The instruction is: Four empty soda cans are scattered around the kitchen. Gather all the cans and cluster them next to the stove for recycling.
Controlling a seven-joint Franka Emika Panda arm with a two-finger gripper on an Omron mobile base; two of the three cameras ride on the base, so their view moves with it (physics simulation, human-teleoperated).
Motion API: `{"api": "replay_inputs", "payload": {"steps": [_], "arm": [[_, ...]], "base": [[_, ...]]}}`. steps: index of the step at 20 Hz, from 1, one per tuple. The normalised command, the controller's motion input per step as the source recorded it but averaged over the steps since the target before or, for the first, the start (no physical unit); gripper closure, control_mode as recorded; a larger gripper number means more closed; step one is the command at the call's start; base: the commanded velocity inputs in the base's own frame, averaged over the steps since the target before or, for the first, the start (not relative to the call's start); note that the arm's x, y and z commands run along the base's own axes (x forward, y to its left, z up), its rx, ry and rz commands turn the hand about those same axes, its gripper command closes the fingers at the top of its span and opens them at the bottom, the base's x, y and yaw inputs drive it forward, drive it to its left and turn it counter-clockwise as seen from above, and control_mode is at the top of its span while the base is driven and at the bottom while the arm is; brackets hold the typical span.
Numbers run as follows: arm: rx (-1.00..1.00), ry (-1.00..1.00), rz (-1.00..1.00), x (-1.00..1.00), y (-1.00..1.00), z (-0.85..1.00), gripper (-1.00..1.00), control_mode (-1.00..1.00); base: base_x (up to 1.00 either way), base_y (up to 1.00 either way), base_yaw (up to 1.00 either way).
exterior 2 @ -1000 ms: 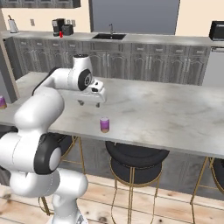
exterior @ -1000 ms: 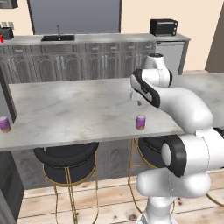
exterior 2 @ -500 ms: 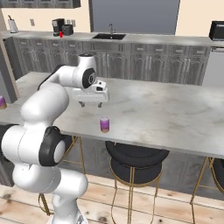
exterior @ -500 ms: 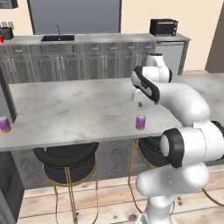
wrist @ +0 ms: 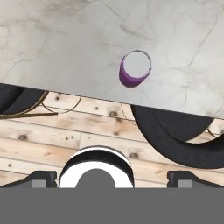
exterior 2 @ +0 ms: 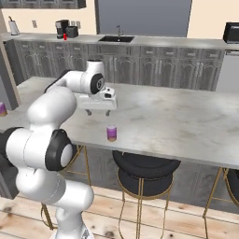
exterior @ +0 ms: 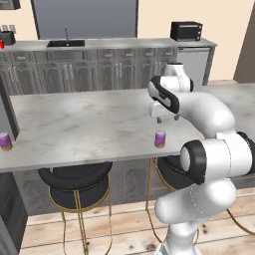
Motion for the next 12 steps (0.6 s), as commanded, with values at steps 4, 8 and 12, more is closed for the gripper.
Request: {"api": "replay_inputs", "payload": {"steps": [4,8,12], "arm": [[0.00,0.00,-0.02,0.23,-0.02,-0.20,-1.00,-1.00],[0.00,0.00,-0.01,0.21,-0.05,-0.22,-1.00,-1.00],[0.00,0.00,-0.02,0.19,-0.10,-0.23,-1.00,-1.00]], "base": [[0.00,0.00,0.00],[0.00,0.00,0.00],[0.00,0.00,0.00]]}}
